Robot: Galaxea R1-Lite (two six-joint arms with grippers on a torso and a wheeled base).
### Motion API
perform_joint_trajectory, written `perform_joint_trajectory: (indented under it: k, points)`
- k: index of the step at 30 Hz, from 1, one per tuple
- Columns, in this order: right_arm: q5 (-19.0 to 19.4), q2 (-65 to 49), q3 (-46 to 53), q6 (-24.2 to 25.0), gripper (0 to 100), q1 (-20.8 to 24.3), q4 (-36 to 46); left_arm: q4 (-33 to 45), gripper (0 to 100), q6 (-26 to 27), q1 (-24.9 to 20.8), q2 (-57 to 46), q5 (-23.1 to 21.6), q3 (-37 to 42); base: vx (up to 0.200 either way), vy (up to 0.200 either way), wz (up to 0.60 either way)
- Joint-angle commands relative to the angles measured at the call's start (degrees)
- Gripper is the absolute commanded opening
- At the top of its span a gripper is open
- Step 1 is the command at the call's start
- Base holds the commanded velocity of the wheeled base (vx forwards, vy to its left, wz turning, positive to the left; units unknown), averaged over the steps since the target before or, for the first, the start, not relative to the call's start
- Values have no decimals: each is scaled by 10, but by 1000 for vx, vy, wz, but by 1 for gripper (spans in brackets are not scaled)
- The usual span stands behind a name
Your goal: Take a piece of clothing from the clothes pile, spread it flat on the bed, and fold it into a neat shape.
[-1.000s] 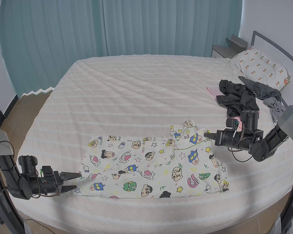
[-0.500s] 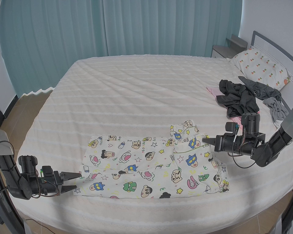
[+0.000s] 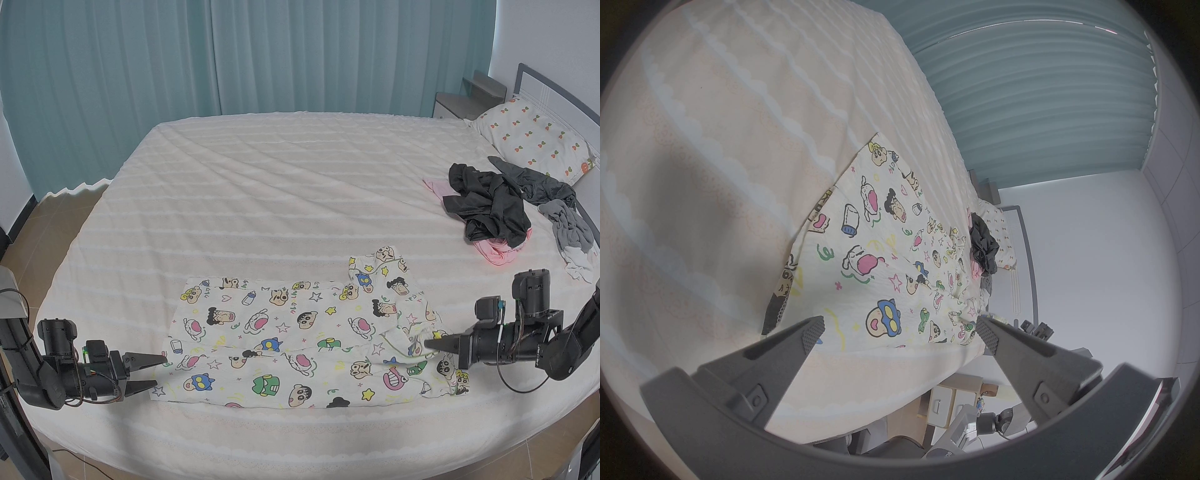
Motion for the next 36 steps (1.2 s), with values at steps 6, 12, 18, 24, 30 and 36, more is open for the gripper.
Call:
perform_joint_trajectory:
  k: [6, 12, 18, 24, 30, 36]
  points:
    - [1, 50, 70, -51, 0, -4, 2, 0, 100, 0, 0, 1, 0, 1, 0, 0, 0]
    - [0, 89, 76, -59, 0, -5, 1, 0, 100, 2, 0, 1, 0, 0, 0, 0, 0]
    - [-16, 96, 78, -57, 100, -5, 1, 0, 100, 14, 0, 2, 1, 1, 0, 0, 0]
    - [-19, 60, 102, -55, 100, -20, 0, 0, 100, 16, 0, 2, 1, 1, 0, 0, 0]
    - [-17, -24, 98, -24, 100, -31, 0, 0, 100, 16, 0, 4, 1, 0, 0, 0, 0]
    - [-25, -30, -16, 47, 100, -4, 50, 0, 100, 16, 0, 4, 1, -1, 0, 0, 0]
